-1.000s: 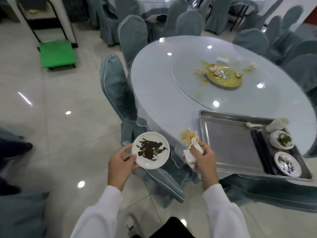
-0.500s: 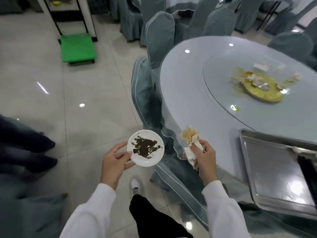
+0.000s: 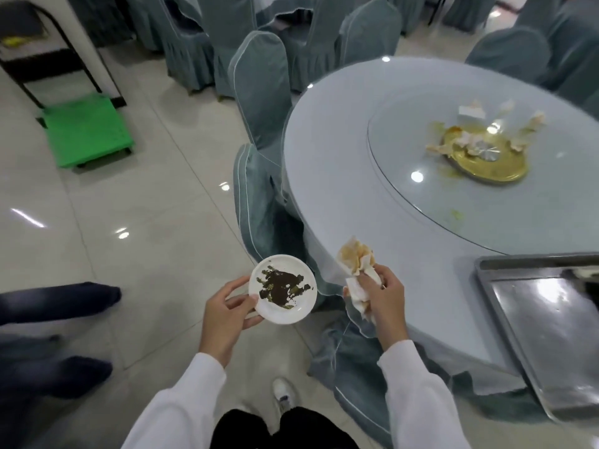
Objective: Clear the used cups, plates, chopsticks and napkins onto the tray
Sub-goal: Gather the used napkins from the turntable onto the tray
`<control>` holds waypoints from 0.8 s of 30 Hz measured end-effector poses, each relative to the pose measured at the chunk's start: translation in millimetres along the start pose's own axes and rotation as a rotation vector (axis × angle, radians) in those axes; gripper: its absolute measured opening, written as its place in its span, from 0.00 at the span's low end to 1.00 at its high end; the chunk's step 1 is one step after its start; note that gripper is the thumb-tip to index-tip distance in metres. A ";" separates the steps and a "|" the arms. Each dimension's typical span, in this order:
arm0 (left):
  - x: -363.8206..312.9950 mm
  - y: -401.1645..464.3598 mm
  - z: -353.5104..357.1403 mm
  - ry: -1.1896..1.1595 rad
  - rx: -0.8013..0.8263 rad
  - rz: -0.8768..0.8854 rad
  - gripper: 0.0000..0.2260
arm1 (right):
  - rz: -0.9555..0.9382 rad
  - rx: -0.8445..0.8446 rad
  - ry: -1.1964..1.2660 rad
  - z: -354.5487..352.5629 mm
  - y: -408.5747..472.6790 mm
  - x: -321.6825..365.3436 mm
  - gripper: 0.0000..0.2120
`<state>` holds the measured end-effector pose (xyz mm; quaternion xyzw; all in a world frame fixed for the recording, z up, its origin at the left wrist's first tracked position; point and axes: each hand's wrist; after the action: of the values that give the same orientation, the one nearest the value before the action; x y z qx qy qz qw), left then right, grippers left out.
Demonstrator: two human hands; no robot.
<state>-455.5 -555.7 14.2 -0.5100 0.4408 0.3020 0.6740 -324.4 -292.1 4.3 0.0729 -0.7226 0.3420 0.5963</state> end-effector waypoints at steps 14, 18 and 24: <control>-66.6 135.5 5.9 0.040 0.374 -0.041 0.17 | -0.035 -0.332 0.099 61.4 -13.6 25.1 0.06; -78.3 153.4 25.8 0.055 0.483 -0.054 0.17 | -0.048 -0.445 0.091 61.0 -16.7 22.4 0.08; -85.1 182.4 66.5 0.140 0.583 -0.070 0.16 | -0.045 -0.604 0.118 38.6 -2.5 25.7 0.09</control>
<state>-629.3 -434.4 20.2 -0.3296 0.5366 0.1033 0.7699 -361.6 -308.6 26.6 -0.1116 -0.7539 0.1022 0.6394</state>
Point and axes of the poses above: each hand's wrist, its own y-axis towards the middle knuckle, its own z-axis out of the palm, x = y × z, and after that the axes turned 3 degrees about z, right-handed
